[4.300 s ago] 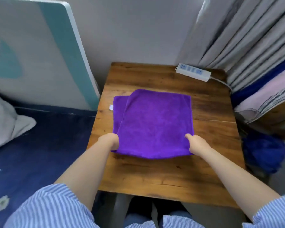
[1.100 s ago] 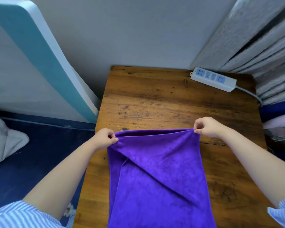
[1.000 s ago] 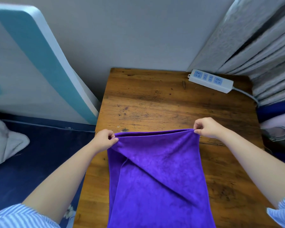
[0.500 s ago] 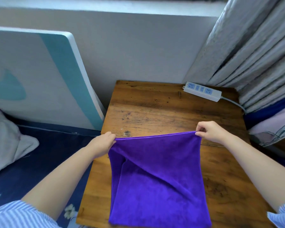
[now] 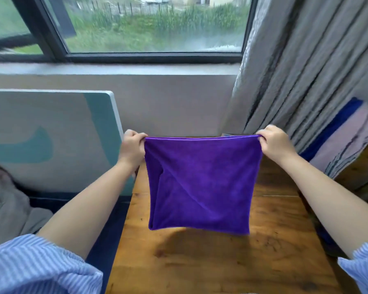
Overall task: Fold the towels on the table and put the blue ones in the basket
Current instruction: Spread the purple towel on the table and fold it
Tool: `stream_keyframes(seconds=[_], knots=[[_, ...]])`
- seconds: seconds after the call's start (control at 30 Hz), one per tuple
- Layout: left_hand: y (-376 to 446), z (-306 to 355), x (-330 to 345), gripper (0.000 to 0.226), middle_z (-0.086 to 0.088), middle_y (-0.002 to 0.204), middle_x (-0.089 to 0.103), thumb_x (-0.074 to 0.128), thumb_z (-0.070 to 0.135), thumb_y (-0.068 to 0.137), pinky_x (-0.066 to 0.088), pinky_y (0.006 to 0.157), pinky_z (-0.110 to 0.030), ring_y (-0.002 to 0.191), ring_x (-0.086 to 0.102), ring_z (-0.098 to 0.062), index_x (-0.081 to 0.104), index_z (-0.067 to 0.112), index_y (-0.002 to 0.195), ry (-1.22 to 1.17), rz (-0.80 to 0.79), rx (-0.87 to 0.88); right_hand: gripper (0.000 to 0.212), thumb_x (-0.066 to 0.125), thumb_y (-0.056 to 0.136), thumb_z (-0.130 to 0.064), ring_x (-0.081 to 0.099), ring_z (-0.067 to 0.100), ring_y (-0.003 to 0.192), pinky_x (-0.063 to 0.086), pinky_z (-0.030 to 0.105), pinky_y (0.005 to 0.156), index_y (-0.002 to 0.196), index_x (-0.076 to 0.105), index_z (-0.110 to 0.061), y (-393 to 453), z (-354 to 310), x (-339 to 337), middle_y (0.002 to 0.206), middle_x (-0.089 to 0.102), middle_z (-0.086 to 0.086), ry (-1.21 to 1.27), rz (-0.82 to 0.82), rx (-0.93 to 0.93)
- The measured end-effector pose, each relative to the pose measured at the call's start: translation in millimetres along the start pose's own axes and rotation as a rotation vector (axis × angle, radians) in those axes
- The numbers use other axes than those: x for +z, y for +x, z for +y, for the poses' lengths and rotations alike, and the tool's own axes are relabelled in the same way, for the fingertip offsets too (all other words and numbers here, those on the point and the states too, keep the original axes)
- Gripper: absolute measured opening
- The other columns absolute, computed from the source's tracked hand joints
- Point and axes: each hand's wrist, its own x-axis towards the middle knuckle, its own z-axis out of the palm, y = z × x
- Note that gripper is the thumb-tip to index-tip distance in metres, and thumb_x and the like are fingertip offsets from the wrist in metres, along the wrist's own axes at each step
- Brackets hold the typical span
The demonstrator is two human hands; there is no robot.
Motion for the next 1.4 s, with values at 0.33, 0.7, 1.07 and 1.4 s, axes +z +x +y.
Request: stream_keyframes(seconds=[0.33,0.7,1.07,1.4], knots=[[14,32,-25,0.026,-0.022,0.105,0.051,0.043,0.006,0.090,0.041,0.075,-0.033,0.094,0.054,-0.038,0.066,-0.001,0.099,0.185,0.023,0.026,0.023,0.044,0.085,0.005,0.050,0.041,0.104,0.042,0.044,0.081,0.099,0.061,0.010,3,-17,-38,0.105,0.055,0.029,-0.015,0.250,0.180],[36,40,-21,0.032,-0.028,0.114,0.054,0.041,0.000,0.089,0.041,0.093,-0.034,0.106,0.053,-0.039,0.065,-0.002,0.111,0.029,0.115,-0.077,0.024,0.042,0.086,0.003,0.054,0.045,0.093,0.042,0.043,0.078,0.103,0.059,0.007,33,-24,-45,0.113,0.050,0.027,0.039,0.232,0.263],[84,18,13,0.031,-0.026,0.116,0.060,0.040,-0.003,0.088,0.033,0.094,-0.030,0.113,0.051,-0.035,0.063,-0.005,0.109,-0.013,0.096,-0.192,0.033,0.039,0.082,0.009,0.051,0.042,0.101,0.039,0.037,0.085,0.108,0.060,0.008,87,-25,2,0.115,0.050,0.031,0.201,0.203,0.330],[41,-29,33,0.022,-0.024,0.104,0.060,0.045,-0.003,0.085,0.037,0.081,-0.032,0.099,0.053,-0.036,0.063,-0.009,0.094,0.070,0.098,-0.075,0.018,0.051,0.077,0.010,0.057,0.045,0.089,0.047,0.043,0.077,0.088,0.065,0.012,36,-12,49,0.091,0.061,0.031,0.031,0.236,0.012]])
